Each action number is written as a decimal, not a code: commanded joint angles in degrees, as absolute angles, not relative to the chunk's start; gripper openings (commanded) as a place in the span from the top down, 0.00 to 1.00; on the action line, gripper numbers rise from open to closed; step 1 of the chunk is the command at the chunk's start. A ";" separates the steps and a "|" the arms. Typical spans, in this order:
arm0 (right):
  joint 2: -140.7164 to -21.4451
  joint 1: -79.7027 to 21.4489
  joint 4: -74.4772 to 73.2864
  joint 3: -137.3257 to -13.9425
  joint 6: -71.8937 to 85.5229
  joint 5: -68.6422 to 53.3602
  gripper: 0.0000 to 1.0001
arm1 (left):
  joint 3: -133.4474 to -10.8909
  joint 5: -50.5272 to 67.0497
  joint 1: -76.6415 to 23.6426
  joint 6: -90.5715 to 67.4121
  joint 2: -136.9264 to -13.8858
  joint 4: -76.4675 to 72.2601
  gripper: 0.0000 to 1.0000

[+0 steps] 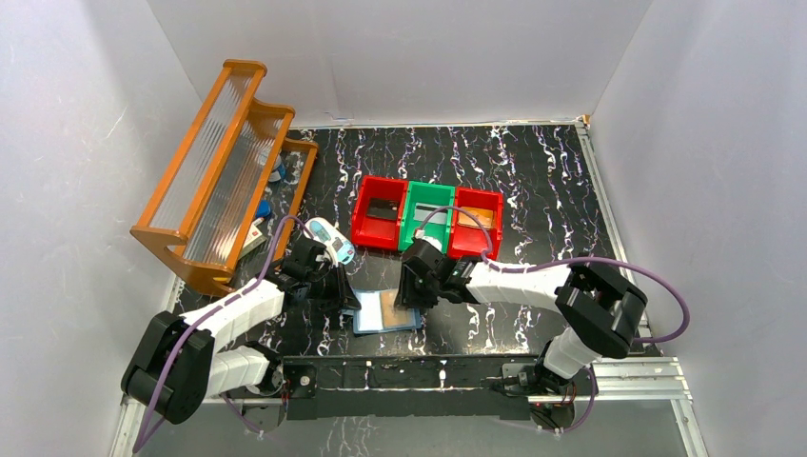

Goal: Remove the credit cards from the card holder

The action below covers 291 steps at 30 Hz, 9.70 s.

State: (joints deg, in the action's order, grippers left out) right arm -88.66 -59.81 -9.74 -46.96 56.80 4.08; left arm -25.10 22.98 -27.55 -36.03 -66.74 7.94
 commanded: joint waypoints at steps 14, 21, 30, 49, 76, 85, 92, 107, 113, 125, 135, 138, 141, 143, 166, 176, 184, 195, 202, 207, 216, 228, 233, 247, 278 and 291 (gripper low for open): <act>-85.56 -61.74 -9.40 -49.98 55.48 3.95 0.63 | -24.80 23.90 -28.12 -35.68 -66.53 9.10 0.95; -85.61 -62.03 -6.08 -50.15 55.72 0.74 0.63 | -25.11 24.50 -28.37 -35.70 -66.26 8.96 0.95; -87.37 -62.23 0.22 -49.58 56.90 -4.35 0.57 | -24.92 25.73 -29.10 -35.79 -66.10 8.06 0.95; -83.35 -62.23 8.10 -41.49 62.25 -3.42 0.48 | -23.34 12.04 -32.41 -43.71 -55.18 14.04 0.58; -87.22 -61.70 19.01 -33.64 66.63 -2.32 0.59 | -32.79 26.55 -33.29 -36.01 -60.05 15.50 0.72; -90.08 -61.00 24.93 -30.33 69.10 -4.83 0.60 | -29.82 24.18 -36.99 -36.87 -65.54 13.31 0.81; -90.14 -60.91 25.31 -28.66 70.68 -4.57 0.61 | -26.37 14.29 -37.71 -39.32 -64.25 16.81 0.87; -90.98 -60.91 23.94 -30.28 70.05 -5.30 0.60 | -29.98 9.54 -38.18 -41.59 -56.92 19.82 0.84; -90.43 -60.88 23.12 -30.13 69.95 -4.77 0.60 | -32.38 12.45 -38.35 -41.38 -53.16 17.24 0.71; -89.62 -60.87 24.14 -29.23 70.46 -3.94 0.59 | -28.38 18.77 -38.57 -41.26 -65.91 10.39 0.80; -87.55 -60.83 22.14 -30.17 70.53 -2.78 0.52 | -25.76 15.22 -39.09 -41.74 -69.36 10.55 0.89; -87.83 -60.87 18.74 -31.96 69.25 -2.19 0.52 | -25.38 14.78 -39.14 -41.75 -69.67 10.47 0.90; -88.92 -60.91 17.85 -32.67 68.90 -2.48 0.53 | -25.51 14.76 -39.42 -41.58 -70.42 10.46 0.92; -89.84 -60.91 20.88 -31.86 69.55 -4.01 0.56 | -25.49 14.70 -39.59 -41.49 -70.84 10.45 0.93; -89.95 -60.19 34.80 -26.00 72.75 -8.55 0.89 | -23.27 12.35 -39.99 -40.62 -70.19 11.27 0.96; -88.50 -59.69 36.17 -24.44 72.60 -8.88 0.89 | -23.07 11.77 -39.99 -40.83 -69.62 11.60 0.97; -87.66 -59.20 37.45 -22.75 73.10 -9.03 0.96 | -23.63 11.59 -39.99 -40.41 -69.87 12.10 0.97; -83.98 -57.06 35.95 -18.25 72.82 -9.74 0.94 | -23.67 10.96 -39.99 -40.28 -69.47 12.79 0.98; -86.19 -57.04 35.94 -21.37 71.93 -12.69 0.83 | -24.64 11.90 -40.00 -40.30 -66.88 12.81 0.95; -87.98 -56.99 39.16 -21.56 73.49 -13.36 0.78 | -25.05 12.94 -40.00 -40.23 -66.06 12.88 0.94; -89.84 -57.04 41.64 -22.07 74.21 -13.96 0.78 | -24.93 13.50 -39.98 -40.51 -65.53 12.72 0.94; -93.92 -57.22 41.51 -23.21 75.85 -13.38 0.75 | -25.01 13.75 -39.99 -40.34 -65.41 12.83 0.94; -92.40 -57.30 42.34 -22.57 75.26 -12.55 0.93 | -24.91 13.71 -39.98 -40.34 -65.35 12.83 0.94; -88.37 -56.65 41.70 -18.27 73.84 -13.17 1.00 | -26.73 12.70 -39.98 -41.16 -60.36 14.50 0.81; -90.55 -56.64 42.07 -18.71 74.80 -13.36 0.95 | -27.05 15.36 -44.21 -40.52 -73.65 6.93 0.68; -85.38 -56.69 33.35 -19.19 72.60 -11.41 0.94 | -29.05 1.83 -48.49 -41.77 -77.27 15.18 0.73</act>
